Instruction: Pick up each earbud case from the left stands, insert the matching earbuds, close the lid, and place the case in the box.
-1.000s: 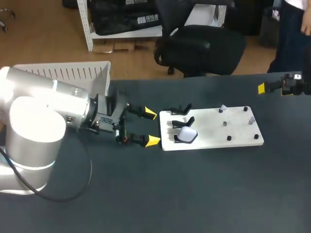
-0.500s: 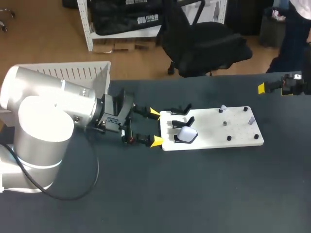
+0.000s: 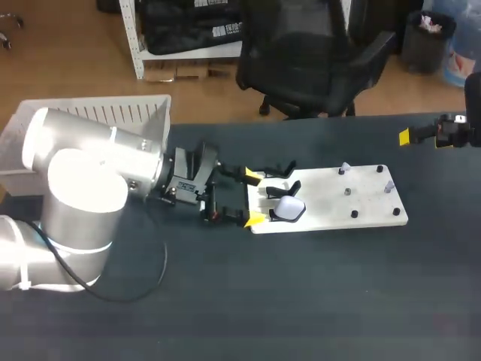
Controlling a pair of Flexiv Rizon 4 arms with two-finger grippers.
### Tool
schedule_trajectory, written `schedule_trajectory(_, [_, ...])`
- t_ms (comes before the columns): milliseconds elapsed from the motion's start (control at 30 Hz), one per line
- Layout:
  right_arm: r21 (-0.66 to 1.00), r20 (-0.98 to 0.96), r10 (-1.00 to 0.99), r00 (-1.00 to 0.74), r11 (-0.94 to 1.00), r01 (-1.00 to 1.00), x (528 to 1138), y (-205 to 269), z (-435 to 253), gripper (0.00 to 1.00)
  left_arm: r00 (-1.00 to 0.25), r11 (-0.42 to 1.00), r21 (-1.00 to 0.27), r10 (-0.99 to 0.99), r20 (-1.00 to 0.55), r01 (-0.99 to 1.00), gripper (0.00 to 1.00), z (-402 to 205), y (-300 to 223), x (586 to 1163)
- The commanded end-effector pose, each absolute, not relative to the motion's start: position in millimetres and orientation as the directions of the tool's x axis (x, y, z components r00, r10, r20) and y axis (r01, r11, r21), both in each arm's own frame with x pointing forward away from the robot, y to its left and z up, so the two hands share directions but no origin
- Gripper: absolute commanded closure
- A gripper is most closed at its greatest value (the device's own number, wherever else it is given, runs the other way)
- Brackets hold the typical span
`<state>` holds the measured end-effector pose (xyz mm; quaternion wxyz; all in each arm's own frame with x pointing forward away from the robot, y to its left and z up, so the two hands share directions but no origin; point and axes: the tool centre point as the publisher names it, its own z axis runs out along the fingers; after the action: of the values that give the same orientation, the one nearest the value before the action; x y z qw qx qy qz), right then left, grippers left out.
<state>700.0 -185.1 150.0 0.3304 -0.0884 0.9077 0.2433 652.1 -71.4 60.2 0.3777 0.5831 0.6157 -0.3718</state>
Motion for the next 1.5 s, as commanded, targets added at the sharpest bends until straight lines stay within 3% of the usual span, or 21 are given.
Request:
schedule_trajectory(33, [0.383, -0.643, 0.0, -0.766, 0.866, -0.321, 700.0, -185.1, 150.0, 0.0, -0.048, 0.035, -0.037, 0.431, -0.901, 0.999, 0.0, 51.3, -78.7, 661.8])
schedule_trajectory(767, [0.383, -0.643, 0.0, -0.766, 0.866, -0.321, 700.0, -185.1, 150.0, 0.0, -0.104, 0.116, -0.057, 0.443, -0.89, 0.992, 0.0, 36.6, -96.8, 657.5])
schedule_trajectory(1033, [0.383, -0.643, 0.0, -0.766, 0.866, -0.321, 700.0, -185.1, 150.0, 0.0, -0.094, 0.116, -0.046, 0.454, -0.886, 0.992, 0.1, 34.3, -103.4, 656.0])
schedule_trajectory(1500, [0.383, -0.643, 0.0, -0.766, 0.866, -0.321, 700.0, -185.1, 150.0, 0.0, -0.084, 0.098, -0.043, 0.465, -0.881, 0.994, 0.17, 27.8, -115.7, 659.9])
